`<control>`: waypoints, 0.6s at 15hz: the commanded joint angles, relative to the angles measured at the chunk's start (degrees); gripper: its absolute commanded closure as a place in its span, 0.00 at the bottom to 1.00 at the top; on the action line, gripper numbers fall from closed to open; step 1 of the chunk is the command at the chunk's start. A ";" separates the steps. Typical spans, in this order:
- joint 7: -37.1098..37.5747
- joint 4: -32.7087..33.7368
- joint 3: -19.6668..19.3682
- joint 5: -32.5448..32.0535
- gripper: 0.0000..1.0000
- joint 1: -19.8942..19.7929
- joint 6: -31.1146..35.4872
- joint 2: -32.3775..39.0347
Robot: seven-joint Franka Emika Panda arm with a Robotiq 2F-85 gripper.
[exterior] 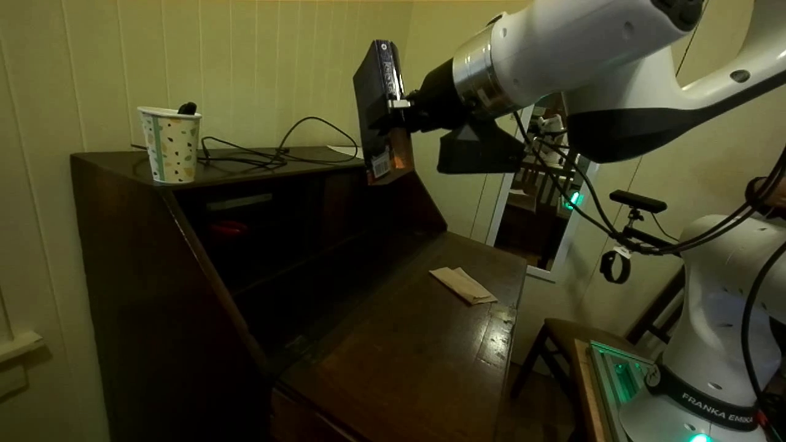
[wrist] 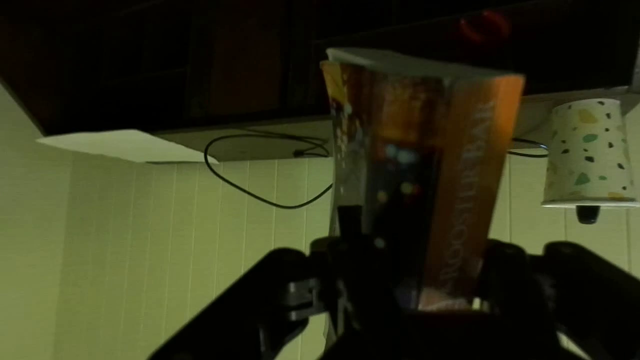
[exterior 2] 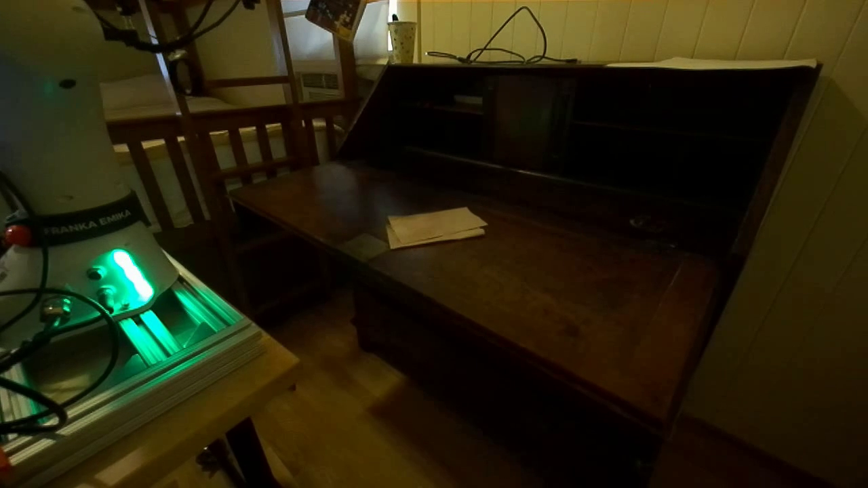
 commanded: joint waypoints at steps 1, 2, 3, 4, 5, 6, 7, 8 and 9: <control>-11.82 -2.76 -3.00 -4.45 0.90 -2.61 4.22 -5.28; -14.29 -2.22 -3.65 -6.30 0.90 -3.49 4.80 -5.42; -10.14 -0.81 -2.16 -2.52 0.90 -2.58 2.63 -2.68; -10.97 -0.77 -2.59 -2.64 0.65 -3.08 2.89 -2.95; -10.93 -0.78 -2.60 -2.60 0.65 -3.14 2.89 -2.81; -10.84 -0.78 -2.39 -2.56 0.65 -3.08 2.88 -2.61; -10.70 -0.78 -2.14 -2.55 0.65 -3.00 2.86 -2.37; -10.61 -0.78 -2.00 -2.54 0.65 -2.92 2.86 -2.19; -10.60 -0.78 -2.00 -2.54 0.65 -2.92 2.85 -2.15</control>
